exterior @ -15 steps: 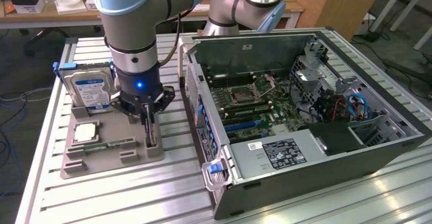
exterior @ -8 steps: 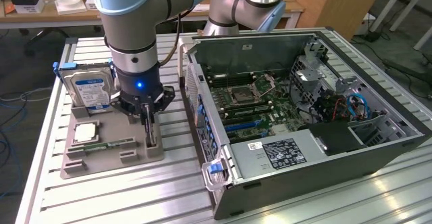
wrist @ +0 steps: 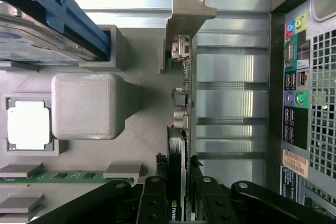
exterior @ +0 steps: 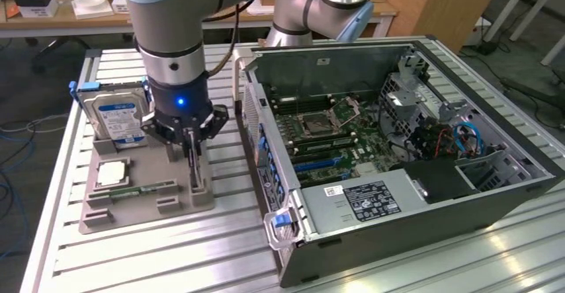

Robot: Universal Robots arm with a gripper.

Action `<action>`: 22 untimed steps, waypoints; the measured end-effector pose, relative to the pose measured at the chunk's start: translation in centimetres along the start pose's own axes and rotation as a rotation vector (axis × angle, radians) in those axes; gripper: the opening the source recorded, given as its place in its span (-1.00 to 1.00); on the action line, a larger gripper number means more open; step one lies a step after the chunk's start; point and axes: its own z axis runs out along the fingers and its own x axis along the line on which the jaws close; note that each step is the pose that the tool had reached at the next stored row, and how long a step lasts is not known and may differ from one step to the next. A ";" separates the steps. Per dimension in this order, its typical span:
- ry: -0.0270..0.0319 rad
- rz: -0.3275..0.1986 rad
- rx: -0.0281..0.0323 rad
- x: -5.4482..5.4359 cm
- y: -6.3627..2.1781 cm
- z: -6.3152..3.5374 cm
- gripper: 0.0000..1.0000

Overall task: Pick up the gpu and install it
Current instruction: 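Pick up the gpu and move the gpu toward the slot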

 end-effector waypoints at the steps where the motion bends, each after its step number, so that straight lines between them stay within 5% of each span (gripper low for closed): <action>1: 0.0000 0.000 0.0000 0.0 0.01 -0.26 -0.47; 22: -0.0001 0.000 0.0000 0.0 0.20 -5.55 -0.47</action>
